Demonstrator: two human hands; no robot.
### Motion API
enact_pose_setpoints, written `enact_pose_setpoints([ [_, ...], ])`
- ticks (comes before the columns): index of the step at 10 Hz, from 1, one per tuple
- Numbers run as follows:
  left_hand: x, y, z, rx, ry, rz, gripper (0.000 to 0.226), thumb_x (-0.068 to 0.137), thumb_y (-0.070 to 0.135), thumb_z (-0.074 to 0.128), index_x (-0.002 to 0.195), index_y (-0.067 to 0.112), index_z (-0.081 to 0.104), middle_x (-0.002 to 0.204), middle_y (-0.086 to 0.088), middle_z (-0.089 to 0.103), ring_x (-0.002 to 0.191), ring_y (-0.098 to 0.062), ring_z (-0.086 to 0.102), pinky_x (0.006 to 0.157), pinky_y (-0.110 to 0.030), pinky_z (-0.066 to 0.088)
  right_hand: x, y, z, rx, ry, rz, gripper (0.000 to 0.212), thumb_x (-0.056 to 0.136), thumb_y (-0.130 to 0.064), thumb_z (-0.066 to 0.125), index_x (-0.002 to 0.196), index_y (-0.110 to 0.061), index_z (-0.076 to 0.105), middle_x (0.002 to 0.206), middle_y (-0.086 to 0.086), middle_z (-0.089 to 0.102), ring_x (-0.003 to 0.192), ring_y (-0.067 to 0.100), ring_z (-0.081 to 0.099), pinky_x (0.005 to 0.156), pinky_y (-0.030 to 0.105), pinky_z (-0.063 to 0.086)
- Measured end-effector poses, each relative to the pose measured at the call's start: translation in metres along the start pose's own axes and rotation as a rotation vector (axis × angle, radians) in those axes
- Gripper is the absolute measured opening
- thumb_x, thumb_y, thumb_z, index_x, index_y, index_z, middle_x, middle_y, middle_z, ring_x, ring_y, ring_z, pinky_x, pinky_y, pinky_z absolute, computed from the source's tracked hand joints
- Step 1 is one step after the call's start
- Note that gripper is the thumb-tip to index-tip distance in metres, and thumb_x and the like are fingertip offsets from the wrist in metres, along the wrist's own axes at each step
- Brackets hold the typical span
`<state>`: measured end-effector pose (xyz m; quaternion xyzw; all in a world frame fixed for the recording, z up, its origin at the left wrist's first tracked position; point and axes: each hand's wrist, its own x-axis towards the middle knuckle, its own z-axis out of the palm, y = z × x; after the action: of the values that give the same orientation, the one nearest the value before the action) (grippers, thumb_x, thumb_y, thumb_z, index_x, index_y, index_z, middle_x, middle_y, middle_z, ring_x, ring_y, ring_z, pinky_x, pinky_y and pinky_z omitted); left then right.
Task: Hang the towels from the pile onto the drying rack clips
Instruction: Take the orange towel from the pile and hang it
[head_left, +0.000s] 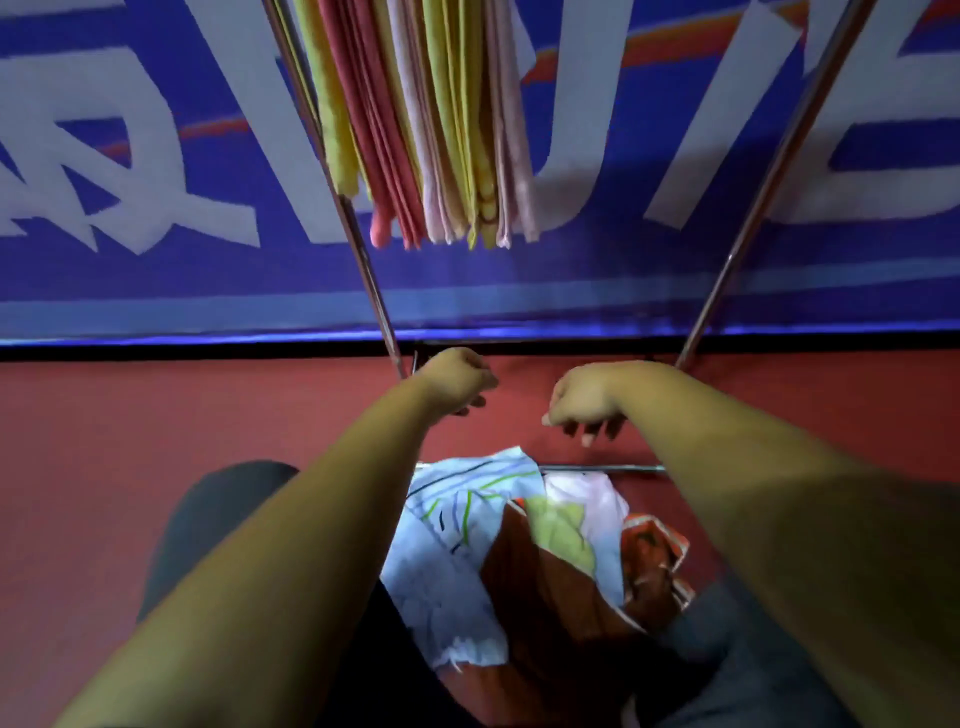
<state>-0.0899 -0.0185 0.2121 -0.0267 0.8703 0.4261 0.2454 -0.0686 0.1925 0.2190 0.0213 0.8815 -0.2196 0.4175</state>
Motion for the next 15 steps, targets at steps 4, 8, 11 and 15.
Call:
enact_pose_setpoints([
  [4,0.009,-0.112,0.141,0.478,-0.433,-0.270,0.020,0.104,0.016,0.057,0.096,0.006,0.073,0.100,-0.020,0.074,0.084,-0.014,0.076,0.079,-0.023,0.059,0.078,0.098,0.161,0.014,-0.053,0.200,0.032,0.097,-0.031,0.061,0.072,-0.014,0.072,0.073,0.005,0.070,0.067,0.023,0.070,0.062,0.028,0.055],
  [8,0.034,-0.196,0.203,0.617,-0.506,-0.245,0.038,0.097,0.022,0.054,0.134,0.018,0.060,0.130,-0.013,0.066,0.117,-0.033,0.063,0.092,-0.041,0.054,0.145,0.088,0.189,0.024,-0.227,0.196,0.014,0.103,-0.015,0.062,0.106,-0.003,0.069,0.114,0.017,0.074,0.076,0.030,0.066,0.078,0.042,0.060],
  [11,0.059,-0.226,0.197,0.257,-0.401,-0.464,0.031,0.087,0.035,0.085,0.104,0.010,0.080,0.088,-0.006,0.069,0.076,-0.018,0.064,0.067,-0.027,0.047,0.165,0.079,0.200,-0.011,-0.205,0.183,0.017,0.101,-0.021,0.062,0.115,-0.013,0.067,0.122,0.015,0.071,0.116,0.039,0.070,0.092,0.045,0.058],
  [15,0.044,-0.179,0.180,-0.586,-0.440,-0.542,0.043,0.074,-0.008,0.063,0.116,-0.008,0.070,0.105,-0.023,0.070,0.085,-0.030,0.073,0.066,-0.030,0.059,0.151,0.084,0.208,0.244,0.080,0.285,0.028,0.110,-0.039,0.051,0.108,-0.015,0.065,0.099,0.015,0.070,0.090,0.025,0.068,0.083,0.034,0.058],
])
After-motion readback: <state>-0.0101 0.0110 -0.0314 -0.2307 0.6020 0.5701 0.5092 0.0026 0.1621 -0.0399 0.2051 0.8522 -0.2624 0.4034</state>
